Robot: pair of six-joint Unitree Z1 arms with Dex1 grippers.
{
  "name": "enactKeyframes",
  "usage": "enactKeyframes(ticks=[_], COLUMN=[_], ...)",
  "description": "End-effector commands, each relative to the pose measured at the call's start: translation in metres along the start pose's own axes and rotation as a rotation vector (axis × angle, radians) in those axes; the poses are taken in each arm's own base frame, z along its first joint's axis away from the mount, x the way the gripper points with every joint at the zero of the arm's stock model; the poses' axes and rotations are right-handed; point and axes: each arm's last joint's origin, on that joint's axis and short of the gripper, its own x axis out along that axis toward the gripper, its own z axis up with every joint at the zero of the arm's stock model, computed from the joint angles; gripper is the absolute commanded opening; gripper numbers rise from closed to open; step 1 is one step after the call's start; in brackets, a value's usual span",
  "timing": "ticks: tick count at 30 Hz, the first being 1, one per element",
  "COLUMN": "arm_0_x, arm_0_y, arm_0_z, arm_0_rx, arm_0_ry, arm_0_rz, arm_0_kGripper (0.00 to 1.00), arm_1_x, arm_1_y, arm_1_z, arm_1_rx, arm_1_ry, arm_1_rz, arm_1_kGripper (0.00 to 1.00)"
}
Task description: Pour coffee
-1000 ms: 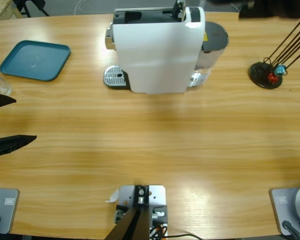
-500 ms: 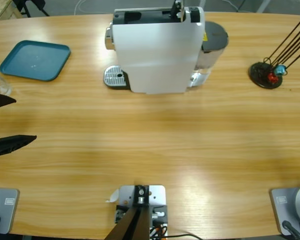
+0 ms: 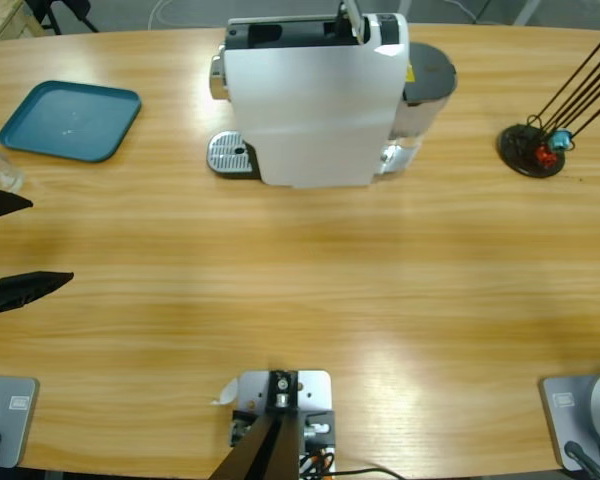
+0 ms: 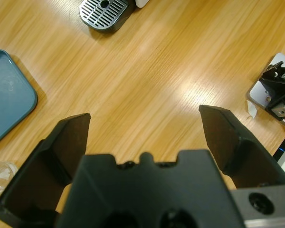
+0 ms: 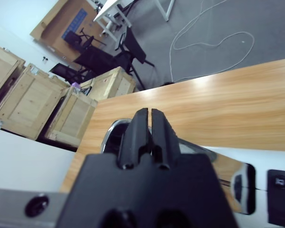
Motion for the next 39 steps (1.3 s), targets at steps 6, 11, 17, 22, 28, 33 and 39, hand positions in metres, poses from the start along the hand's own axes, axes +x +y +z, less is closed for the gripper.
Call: enactKeyframes(ticks=[6, 11, 17, 22, 28, 33, 39], arm_0_x=[-0.011, -0.014, -0.011, -0.012, -0.015, -0.02, -0.022], arm_0_y=[0.006, 0.009, 0.009, 0.009, 0.012, 0.011, 0.011], arm_0_z=[-0.007, -0.006, -0.006, -0.006, -0.005, -0.008, -0.006], arm_0_rx=[-0.054, -0.074, -0.072, -0.073, -0.093, -0.094, -0.094], arm_0_ry=[-0.053, -0.065, -0.05, -0.05, -0.061, -0.085, -0.094], arm_0_rz=[0.03, 0.026, 0.022, 0.02, 0.038, 0.039, 0.039], arm_0_kGripper=[1.0, 1.0, 1.0, 1.0, 1.0, 1.0, 1.0], arm_1_x=[0.05, 0.062, 0.075, 0.08, 0.081, 0.082, 0.085], arm_1_y=[-0.003, -0.009, -0.02, -0.03, -0.04, -0.043, -0.049], arm_1_z=[-0.078, -0.095, -0.114, -0.128, -0.138, -0.146, -0.153], arm_1_rx=[-0.051, -0.063, -0.067, -0.086, -0.148, -0.175, -0.185], arm_1_ry=[0.208, 0.251, 0.305, 0.346, 0.425, 0.45, 0.474], arm_1_rz=[-0.012, -0.03, -0.06, -0.089, -0.164, -0.187, -0.211], arm_1_kGripper=[0.0, 0.0, 0.0, 0.0, 0.0, 0.0, 0.0])
